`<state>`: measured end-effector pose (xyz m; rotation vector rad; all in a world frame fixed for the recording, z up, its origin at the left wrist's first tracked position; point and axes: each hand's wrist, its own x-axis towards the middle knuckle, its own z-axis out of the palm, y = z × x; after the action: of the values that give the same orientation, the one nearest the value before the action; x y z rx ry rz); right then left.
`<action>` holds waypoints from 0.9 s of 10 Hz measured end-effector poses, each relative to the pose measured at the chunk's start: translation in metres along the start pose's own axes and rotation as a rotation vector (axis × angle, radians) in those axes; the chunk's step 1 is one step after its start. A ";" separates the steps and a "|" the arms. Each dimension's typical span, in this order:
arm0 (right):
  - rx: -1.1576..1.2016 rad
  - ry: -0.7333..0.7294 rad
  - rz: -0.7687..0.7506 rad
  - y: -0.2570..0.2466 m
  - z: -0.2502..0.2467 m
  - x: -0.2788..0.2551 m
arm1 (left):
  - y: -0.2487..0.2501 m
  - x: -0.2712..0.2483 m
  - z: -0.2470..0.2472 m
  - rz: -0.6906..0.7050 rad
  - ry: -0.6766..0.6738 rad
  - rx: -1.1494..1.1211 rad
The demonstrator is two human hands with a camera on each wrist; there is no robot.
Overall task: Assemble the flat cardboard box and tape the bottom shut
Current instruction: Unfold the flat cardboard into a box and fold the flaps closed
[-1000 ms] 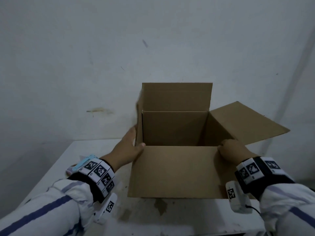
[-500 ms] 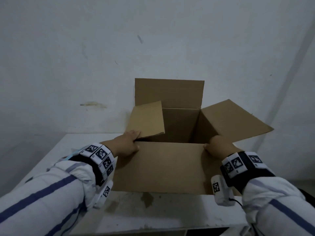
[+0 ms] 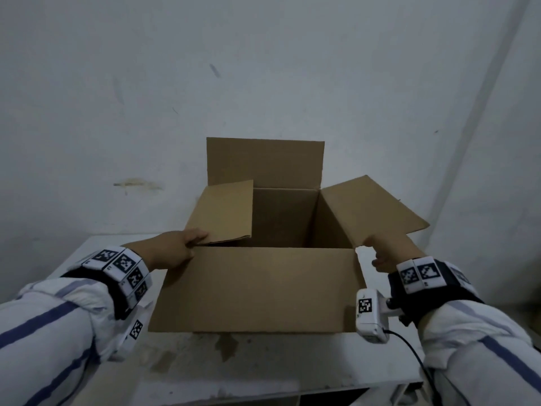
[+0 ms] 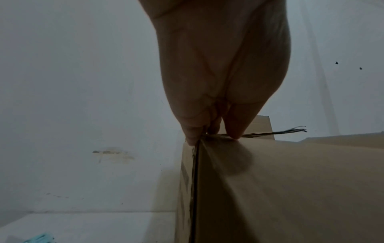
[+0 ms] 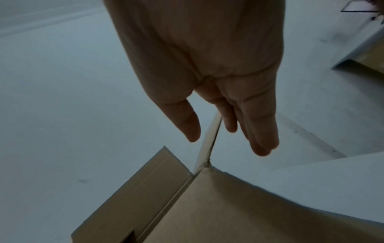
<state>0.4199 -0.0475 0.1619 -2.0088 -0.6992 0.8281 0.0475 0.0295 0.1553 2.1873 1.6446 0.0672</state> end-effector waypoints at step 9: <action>-1.269 -0.257 -0.714 -0.051 0.102 -0.085 | -0.038 0.007 -0.011 0.200 -0.122 0.240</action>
<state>0.2803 -0.0338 0.1857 -2.3285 -2.3375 0.1363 0.0122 0.0474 0.1510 2.4754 1.4257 -0.2144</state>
